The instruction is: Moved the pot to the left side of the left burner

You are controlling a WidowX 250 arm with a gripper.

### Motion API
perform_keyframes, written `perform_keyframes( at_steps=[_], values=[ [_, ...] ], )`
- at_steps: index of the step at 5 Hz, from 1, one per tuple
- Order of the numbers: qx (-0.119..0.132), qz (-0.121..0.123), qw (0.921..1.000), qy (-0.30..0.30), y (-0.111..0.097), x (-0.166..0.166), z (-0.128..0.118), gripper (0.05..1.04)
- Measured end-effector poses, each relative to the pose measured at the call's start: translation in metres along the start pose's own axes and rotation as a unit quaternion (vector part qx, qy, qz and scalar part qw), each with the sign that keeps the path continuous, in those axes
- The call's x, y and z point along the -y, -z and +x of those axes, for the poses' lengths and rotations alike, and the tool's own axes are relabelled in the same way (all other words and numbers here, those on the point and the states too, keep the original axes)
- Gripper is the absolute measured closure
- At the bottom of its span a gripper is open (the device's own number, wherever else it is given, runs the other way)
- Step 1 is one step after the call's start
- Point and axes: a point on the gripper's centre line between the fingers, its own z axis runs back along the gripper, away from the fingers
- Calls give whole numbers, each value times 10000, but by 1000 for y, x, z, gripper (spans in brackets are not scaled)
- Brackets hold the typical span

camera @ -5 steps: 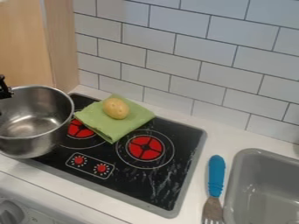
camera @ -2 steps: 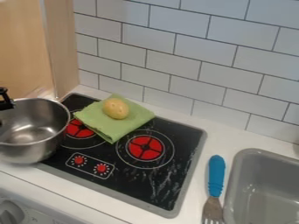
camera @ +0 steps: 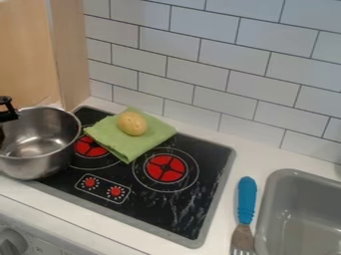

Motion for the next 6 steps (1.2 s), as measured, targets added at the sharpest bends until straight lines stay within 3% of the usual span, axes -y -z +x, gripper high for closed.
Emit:
perform_keyframes(
  at_steps=[1, 3, 4, 5, 6],
  values=[
    [-71, 33, 9997, -248, 0, -1, -2, 811],
    [31, 105, 9992, -385, -5, -1, -7, 218],
    [-48, 97, 9993, -362, -5, 0, -10, 56],
    [235, 107, 9995, -184, -28, 6, -8, 79],
    [585, 79, 9980, 225, -64, 19, -13, 85]
  ],
)
